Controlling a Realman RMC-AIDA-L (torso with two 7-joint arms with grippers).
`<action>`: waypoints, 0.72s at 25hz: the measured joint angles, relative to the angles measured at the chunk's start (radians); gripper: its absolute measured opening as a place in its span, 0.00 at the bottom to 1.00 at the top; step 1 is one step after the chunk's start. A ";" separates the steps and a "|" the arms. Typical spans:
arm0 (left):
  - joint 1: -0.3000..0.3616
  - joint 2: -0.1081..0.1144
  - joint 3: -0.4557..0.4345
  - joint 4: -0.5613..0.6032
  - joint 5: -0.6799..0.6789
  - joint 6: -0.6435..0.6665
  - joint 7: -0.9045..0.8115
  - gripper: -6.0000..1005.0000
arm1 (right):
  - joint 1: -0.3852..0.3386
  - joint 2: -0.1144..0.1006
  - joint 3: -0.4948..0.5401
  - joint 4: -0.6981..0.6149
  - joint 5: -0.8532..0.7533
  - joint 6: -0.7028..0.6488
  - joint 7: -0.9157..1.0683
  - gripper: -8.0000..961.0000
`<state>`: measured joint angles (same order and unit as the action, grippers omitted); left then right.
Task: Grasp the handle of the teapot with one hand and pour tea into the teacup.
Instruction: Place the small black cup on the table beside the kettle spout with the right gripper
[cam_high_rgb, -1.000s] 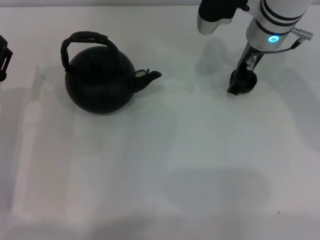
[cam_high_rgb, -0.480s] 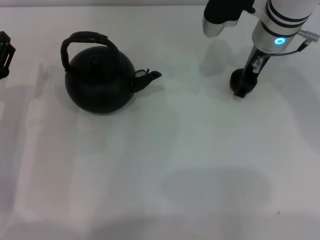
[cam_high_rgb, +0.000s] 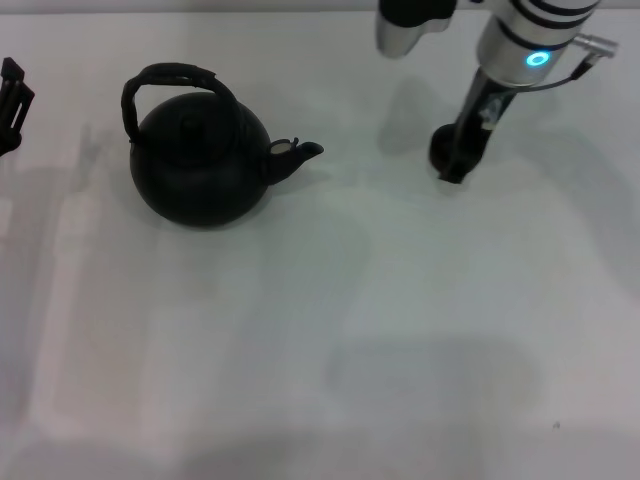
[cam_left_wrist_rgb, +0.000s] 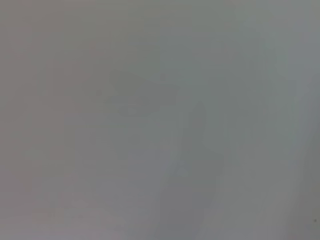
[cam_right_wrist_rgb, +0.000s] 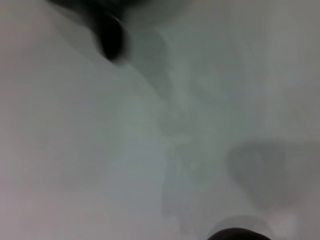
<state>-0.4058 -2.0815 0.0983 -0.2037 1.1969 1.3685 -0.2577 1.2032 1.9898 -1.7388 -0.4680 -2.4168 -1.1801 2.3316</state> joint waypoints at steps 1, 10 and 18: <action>0.000 0.001 -0.001 0.000 0.000 0.000 0.000 0.88 | -0.002 0.008 -0.002 -0.022 0.000 -0.010 -0.002 0.77; -0.012 0.002 -0.003 0.003 -0.004 0.000 0.000 0.88 | -0.015 0.037 -0.080 -0.130 0.032 -0.064 -0.002 0.79; -0.021 0.002 -0.003 0.006 -0.005 0.000 0.000 0.88 | -0.037 0.038 -0.184 -0.165 0.106 -0.067 0.001 0.81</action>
<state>-0.4264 -2.0800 0.0951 -0.1978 1.1919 1.3683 -0.2577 1.1667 2.0279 -1.9231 -0.6327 -2.3111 -1.2471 2.3325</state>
